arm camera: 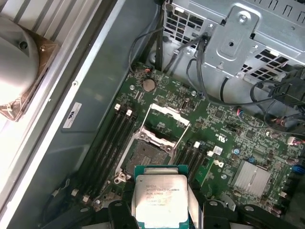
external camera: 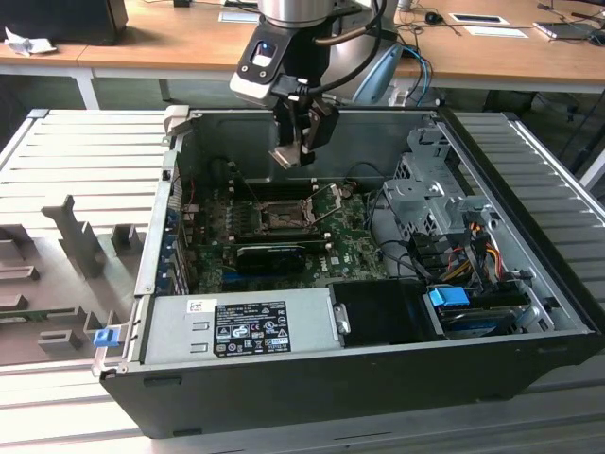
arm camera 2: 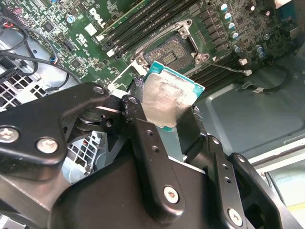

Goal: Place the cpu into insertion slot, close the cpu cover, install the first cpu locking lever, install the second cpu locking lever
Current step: 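Place the cpu into insertion slot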

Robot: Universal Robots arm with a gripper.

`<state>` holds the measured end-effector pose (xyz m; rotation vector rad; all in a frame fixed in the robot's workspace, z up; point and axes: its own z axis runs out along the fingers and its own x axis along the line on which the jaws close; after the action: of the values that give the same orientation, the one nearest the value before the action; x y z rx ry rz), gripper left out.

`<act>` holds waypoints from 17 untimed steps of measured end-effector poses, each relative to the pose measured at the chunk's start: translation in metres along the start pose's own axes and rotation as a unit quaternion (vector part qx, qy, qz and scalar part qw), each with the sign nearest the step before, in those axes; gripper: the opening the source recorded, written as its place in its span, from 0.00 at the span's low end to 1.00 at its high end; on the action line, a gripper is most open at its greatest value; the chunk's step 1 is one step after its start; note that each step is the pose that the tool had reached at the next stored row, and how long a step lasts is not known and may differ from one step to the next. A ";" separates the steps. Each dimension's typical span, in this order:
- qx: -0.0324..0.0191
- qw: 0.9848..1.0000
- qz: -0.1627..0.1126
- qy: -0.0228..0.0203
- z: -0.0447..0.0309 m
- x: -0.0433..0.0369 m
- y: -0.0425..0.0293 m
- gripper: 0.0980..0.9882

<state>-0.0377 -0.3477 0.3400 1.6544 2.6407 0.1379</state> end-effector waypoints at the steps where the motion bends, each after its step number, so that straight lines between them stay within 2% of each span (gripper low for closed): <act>1: 0.000 1.000 0.002 0.000 0.0006 0.0000 0.0000 0.48; 8: 0.000 1.000 0.011 -0.001 0.0033 -0.0001 -0.0003 0.48; 17: -0.001 0.999 0.042 -0.003 0.0084 -0.0002 -0.0007 0.48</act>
<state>-0.0377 -0.3477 0.3316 1.7613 2.5668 0.1360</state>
